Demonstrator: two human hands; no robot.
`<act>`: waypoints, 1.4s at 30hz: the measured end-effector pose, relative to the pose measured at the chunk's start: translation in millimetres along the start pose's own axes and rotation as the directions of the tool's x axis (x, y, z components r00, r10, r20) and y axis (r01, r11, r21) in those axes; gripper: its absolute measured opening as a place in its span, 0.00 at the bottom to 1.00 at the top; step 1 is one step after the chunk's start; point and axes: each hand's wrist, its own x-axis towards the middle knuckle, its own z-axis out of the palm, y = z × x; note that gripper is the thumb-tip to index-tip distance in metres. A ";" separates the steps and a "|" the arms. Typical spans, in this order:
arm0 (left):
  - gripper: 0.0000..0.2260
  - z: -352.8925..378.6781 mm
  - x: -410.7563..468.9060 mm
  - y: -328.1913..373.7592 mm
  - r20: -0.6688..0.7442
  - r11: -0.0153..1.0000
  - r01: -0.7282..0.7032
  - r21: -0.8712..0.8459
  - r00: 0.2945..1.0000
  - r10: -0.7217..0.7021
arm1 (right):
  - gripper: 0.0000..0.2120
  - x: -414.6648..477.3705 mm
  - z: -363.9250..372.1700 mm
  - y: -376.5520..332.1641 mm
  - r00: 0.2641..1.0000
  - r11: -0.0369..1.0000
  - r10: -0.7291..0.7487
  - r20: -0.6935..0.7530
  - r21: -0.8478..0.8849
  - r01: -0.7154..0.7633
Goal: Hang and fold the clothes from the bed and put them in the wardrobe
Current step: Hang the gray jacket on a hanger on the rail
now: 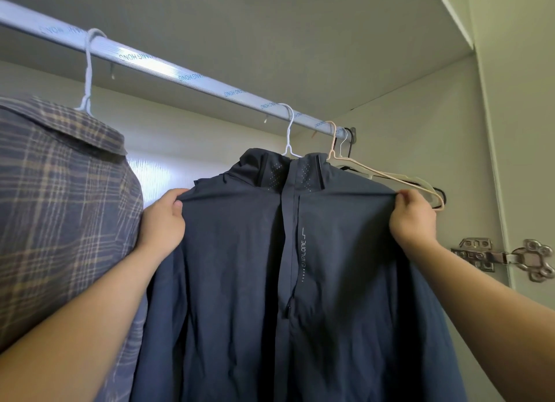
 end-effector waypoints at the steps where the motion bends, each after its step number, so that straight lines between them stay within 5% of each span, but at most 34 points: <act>1: 0.15 0.5 1.2 -1.2 0.009 0.999 0.028 -0.044 1.000 -0.028 | 0.14 1.8 -1.6 1.1 1.000 0.999 0.005 0.010 0.039 -0.006; 6: 0.16 -0.2 9.1 4.2 0.090 0.930 0.277 -0.241 0.961 -0.262 | 0.15 2.1 -9.5 -2.3 0.993 0.996 -0.049 0.105 -0.075 0.057; 11: 0.12 3.3 20.4 38.8 0.019 0.995 0.098 -0.011 0.995 -0.097 | 0.16 -6.1 -4.0 -29.1 0.967 0.931 -0.254 -0.006 -0.271 0.243; 16: 0.08 18.0 27.3 63.8 0.036 0.999 -0.041 -0.002 0.998 0.042 | 0.16 -2.4 23.2 -64.1 0.923 0.843 -0.363 0.131 -0.377 0.385; 21: 0.04 22.8 39.1 64.5 0.084 0.995 -0.067 -0.073 0.994 0.074 | 0.14 5.3 46.1 -87.8 0.929 0.876 -0.343 0.142 -0.309 0.371; 29: 0.12 16.0 52.0 54.6 0.197 0.982 -0.061 -0.177 0.976 0.096 | 0.14 21.8 50.1 -79.8 0.940 0.946 -0.237 0.246 -0.160 0.281; 42: 0.10 14.5 52.0 59.2 0.171 0.998 -0.012 0.055 0.985 0.002 | 0.17 16.4 21.3 -66.4 0.890 0.914 -0.267 0.369 -0.195 0.355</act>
